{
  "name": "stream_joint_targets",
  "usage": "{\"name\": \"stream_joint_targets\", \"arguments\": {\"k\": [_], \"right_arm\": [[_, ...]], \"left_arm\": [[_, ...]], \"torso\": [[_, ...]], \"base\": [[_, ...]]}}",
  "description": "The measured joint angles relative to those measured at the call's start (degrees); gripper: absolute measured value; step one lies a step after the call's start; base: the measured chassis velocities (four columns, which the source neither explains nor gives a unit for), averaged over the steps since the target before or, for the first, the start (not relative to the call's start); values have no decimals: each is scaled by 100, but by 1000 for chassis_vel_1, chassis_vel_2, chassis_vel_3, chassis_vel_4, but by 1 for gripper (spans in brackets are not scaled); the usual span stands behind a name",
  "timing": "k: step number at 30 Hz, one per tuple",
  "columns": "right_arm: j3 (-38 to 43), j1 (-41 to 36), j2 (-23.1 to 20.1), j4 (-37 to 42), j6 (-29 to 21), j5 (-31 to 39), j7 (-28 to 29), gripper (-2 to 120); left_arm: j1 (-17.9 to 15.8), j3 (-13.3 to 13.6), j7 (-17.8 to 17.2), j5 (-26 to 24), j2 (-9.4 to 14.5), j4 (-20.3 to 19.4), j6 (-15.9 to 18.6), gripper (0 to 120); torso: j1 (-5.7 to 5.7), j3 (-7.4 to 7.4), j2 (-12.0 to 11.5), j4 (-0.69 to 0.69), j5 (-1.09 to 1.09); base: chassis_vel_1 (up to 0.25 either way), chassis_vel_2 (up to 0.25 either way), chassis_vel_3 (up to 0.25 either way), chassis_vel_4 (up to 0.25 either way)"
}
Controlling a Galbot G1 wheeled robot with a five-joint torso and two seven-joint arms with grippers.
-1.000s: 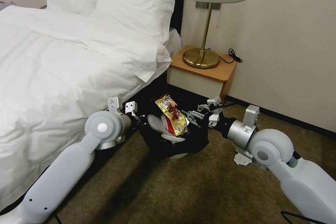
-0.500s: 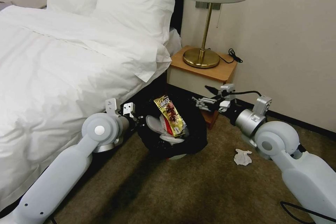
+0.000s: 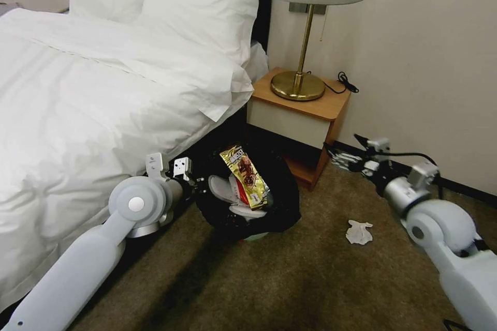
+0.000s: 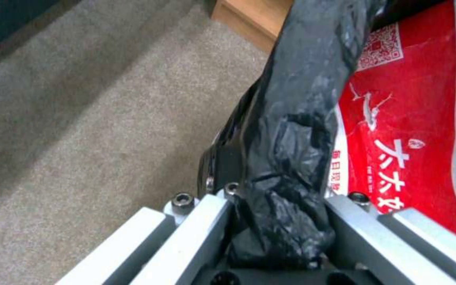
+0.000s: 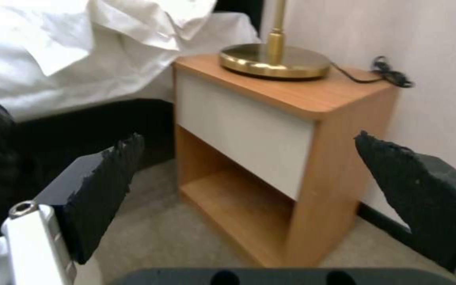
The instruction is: Pick up the trash bin, then pick up the garbage on the floor and place it into the trash bin.
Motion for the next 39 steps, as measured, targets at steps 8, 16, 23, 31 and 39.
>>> {"name": "stream_joint_targets", "arguments": {"k": [8, 16, 23, 31, 39], "right_arm": [[293, -584, 338, 327, 41, -440, 333, 100], [454, -846, 427, 455, 44, -532, 425, 100], [663, -1055, 428, 560, 68, -571, 429, 100], [937, -1324, 443, 596, 96, -614, 423, 100], [1290, -1691, 503, 601, 189, -674, 328, 100]], "left_arm": [[182, -98, 10, -1, 100, -165, 0, 0], [317, -116, 11, 45, 136, -256, 0, 0], [386, -125, 10, 95, 153, -334, 0, 0], [453, -204, 6, 132, 172, -362, 0, 0], [553, -252, 4, 175, 150, -385, 0, 0]], "torso": [[0, -1, 0, 1, 0], [0, -1, 0, 2, -1], [0, 0, 0, 2, 0], [0, 0, 0, 2, 0], [0, 0, 0, 0, 0]], "base": [[0, 0, 0, 0], [0, 0, 0, 0], [-7, -7, -7, -5], [-66, -72, -67, -68], [-110, -105, -102, -103]]}}
